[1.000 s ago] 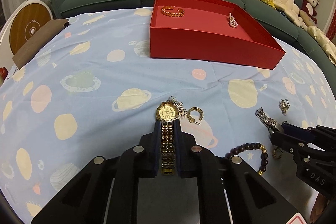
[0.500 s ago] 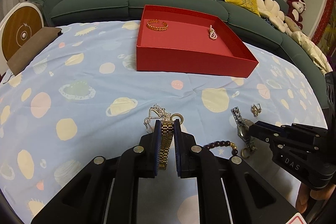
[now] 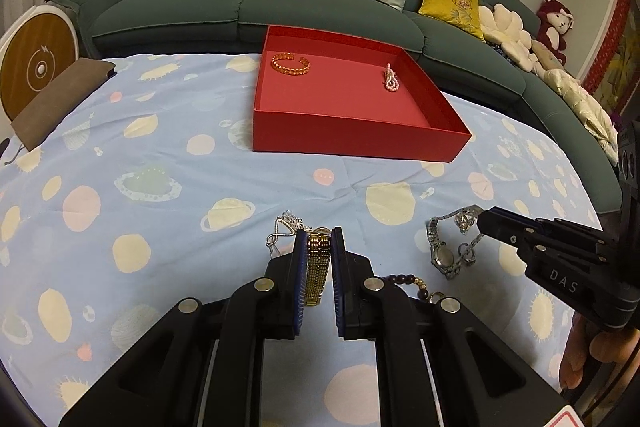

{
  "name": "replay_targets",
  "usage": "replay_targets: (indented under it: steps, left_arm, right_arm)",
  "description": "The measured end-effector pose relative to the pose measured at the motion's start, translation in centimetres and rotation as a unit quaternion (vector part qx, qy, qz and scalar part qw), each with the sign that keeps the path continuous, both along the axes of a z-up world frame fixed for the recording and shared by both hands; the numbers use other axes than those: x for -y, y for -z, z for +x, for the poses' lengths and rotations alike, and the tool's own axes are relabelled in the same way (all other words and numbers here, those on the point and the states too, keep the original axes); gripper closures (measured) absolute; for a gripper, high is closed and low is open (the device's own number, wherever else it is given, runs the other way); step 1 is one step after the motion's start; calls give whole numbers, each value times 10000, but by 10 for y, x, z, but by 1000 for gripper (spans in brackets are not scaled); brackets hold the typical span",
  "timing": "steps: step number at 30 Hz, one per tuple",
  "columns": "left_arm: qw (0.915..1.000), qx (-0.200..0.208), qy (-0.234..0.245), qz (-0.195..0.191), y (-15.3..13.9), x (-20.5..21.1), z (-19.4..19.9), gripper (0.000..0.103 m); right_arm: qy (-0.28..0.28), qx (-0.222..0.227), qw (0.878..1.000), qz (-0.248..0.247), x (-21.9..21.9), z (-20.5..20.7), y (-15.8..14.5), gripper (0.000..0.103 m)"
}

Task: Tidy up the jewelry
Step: 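Carry both watches into the red tray and open both tools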

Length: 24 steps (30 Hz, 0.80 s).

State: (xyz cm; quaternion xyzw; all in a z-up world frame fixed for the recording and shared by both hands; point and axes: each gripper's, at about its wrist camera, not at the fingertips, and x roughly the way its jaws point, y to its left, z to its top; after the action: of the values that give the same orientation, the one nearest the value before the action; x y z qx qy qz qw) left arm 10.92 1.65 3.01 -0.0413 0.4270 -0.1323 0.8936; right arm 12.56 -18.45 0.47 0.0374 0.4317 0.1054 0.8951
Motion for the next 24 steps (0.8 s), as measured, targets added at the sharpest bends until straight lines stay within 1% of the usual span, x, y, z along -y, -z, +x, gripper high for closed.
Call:
replay_targets:
  steps: [11, 16, 18, 20, 24]
  left_arm:
    - [9996, 122, -7, -260, -24, -3, 6, 94]
    - [9994, 278, 33, -202, -43, 0, 16, 94]
    - [9993, 347, 24, -149, -52, -1, 25, 94]
    - [9991, 365, 20, -202, -60, -4, 37, 94]
    - [9988, 486, 32, 11, -71, 0, 74, 94]
  right_arm:
    - [223, 430, 9986, 206, 13, 6, -34, 92]
    - [253, 610, 9976, 214, 15, 13, -49, 92]
    - [298, 655, 9972, 224, 18, 19, -54, 92]
    - [327, 686, 9968, 231, 21, 28, -60, 92]
    - [366, 789, 9960, 208, 26, 54, -75, 92]
